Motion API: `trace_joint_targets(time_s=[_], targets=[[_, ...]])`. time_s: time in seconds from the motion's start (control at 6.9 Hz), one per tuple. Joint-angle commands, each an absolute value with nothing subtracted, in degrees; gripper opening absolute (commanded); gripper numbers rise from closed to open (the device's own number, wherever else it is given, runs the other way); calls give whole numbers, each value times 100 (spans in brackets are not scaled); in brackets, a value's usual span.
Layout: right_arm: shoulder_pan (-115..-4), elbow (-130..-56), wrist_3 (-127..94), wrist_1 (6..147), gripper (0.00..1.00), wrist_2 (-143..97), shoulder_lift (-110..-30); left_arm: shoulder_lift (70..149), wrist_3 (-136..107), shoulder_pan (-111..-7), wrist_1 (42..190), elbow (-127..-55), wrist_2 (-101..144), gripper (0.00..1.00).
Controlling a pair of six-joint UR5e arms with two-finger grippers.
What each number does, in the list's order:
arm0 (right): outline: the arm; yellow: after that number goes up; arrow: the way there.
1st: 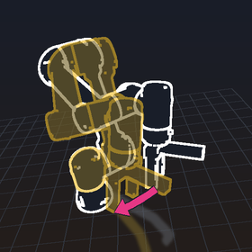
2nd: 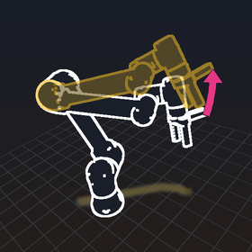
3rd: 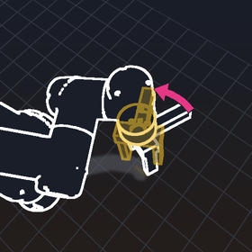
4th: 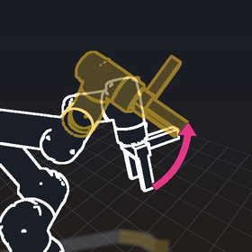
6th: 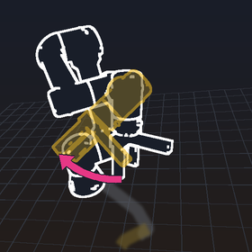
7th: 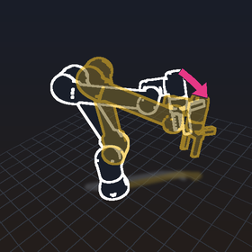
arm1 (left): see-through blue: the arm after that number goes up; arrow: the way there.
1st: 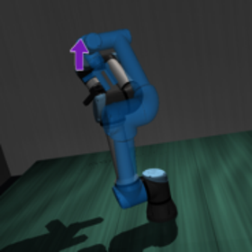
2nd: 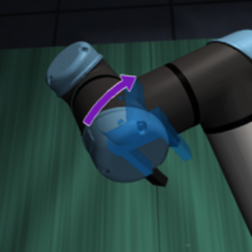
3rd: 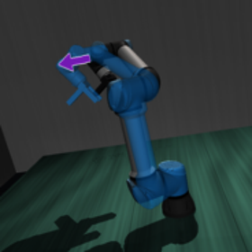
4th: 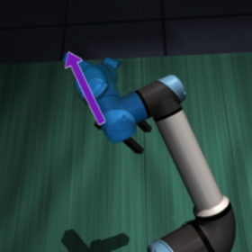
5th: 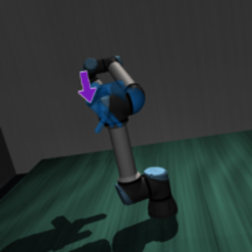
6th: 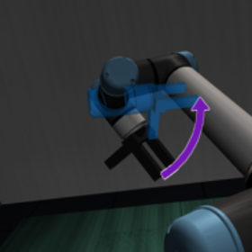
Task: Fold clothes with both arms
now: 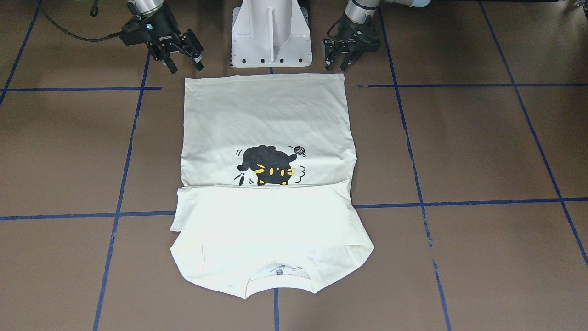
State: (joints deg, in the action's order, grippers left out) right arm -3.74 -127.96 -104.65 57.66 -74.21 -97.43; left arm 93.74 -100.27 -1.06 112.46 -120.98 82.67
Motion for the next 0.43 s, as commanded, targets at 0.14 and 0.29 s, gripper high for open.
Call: trace_joint_targets(time_s=[0.14,0.29], targets=[[-360,-12797,-10468,5757,98,-7331,-9756,9351,-10046,-70,11224,-12067,8262,55],[-360,-12797,-10468,5757,98,-7321,-9756,9352,-10037,-70,11224,-12085,8262,55]])
